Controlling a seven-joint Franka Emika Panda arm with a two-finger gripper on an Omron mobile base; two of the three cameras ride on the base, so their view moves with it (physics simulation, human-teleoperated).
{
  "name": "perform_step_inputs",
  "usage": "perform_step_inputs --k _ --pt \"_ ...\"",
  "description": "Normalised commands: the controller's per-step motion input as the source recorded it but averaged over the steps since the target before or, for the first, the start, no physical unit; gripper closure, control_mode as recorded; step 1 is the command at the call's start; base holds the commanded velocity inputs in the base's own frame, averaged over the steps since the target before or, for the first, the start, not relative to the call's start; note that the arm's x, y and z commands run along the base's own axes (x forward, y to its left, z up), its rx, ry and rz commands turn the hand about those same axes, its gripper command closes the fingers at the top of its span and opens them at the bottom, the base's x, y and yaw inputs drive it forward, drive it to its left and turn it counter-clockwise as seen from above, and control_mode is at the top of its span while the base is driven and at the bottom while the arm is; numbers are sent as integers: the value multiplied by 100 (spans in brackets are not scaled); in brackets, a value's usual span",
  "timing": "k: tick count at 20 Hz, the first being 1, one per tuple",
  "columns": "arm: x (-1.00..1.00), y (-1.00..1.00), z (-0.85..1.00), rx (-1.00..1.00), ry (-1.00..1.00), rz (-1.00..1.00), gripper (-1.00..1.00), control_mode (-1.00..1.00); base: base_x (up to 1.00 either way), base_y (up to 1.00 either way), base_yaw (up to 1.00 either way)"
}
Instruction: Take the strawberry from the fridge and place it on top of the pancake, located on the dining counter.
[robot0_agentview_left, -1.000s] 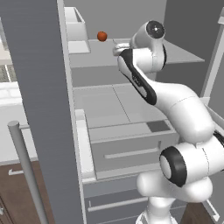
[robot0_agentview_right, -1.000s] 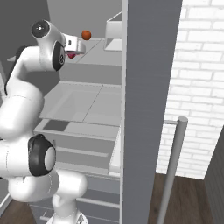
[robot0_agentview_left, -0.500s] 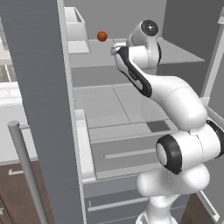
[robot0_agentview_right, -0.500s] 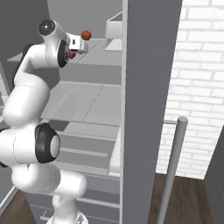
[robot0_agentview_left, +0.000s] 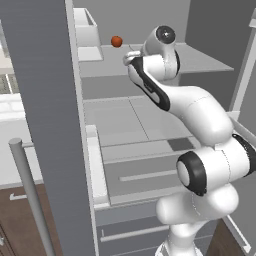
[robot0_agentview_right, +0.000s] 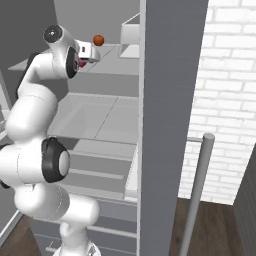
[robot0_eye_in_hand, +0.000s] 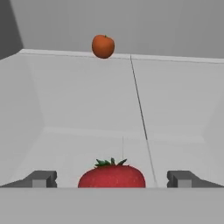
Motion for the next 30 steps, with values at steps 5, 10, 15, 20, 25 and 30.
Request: perform_step_inputs --k 5,10,15,20,25,30 --pt "27 1 -11 0 0 1 -100 -100 0 0 0" --pt "-10 3 -15 -2 -3 2 100 -100 0 0 0" --pt "-79 4 3 -1 -10 3 100 -100 0 0 0" --pt "-100 2 29 0 -5 0 100 -100 0 0 0" --pt "-100 0 22 0 -1 0 100 -100 0 0 0" --pt "-100 0 1 0 0 0 100 -100 0 0 0"
